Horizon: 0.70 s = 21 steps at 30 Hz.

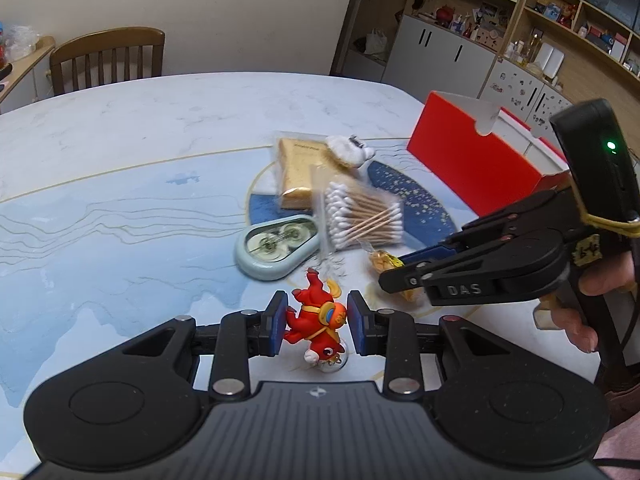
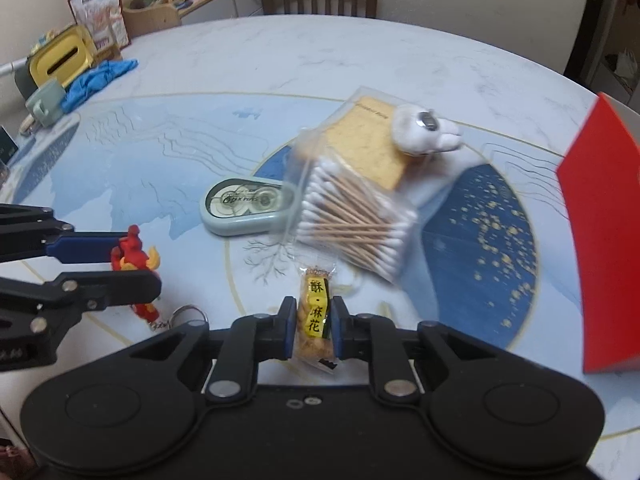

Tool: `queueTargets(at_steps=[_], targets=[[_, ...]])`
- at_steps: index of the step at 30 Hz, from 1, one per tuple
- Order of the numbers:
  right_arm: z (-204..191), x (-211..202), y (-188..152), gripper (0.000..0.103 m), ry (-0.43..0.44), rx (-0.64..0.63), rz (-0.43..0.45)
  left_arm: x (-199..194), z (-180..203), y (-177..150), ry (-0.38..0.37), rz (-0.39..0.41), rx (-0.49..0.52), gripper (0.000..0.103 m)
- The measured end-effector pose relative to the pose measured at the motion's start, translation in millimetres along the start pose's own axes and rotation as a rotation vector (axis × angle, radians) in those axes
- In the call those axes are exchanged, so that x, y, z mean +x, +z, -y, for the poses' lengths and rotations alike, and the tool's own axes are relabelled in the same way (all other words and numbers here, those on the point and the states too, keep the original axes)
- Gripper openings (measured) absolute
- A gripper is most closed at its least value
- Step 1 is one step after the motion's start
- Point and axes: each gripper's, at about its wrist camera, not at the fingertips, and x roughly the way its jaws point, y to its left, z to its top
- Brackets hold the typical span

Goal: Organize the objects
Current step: 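Grasp the yellow snack stick with the right tool while the left tool holds the red figure, then carry the red figure and yellow snack stick into the shoebox with both tools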

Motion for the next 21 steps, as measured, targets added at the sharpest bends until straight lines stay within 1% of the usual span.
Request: queueTargets(at_steps=[7,8,10,15,21], targets=[[32,-47,-10,0.017,0.033,0.04,0.048,-2,24,15,-0.035,0.016,-0.014,0.031],[38,-54,-11,0.017,0.035,0.049,0.056,-2,28,18,-0.041,0.019,-0.018,0.028],[51,-68,-13,0.017,0.033,0.062,0.075,-1,37,24,-0.047,0.019,-0.023,0.028],[84,-103,-21,0.017,0.011,0.097,0.146,5,62,39,-0.051,0.017,-0.007,0.028],[128,-142,-26,0.017,-0.022,0.12,0.218,14,95,62,-0.085,0.014,-0.015,0.028]])
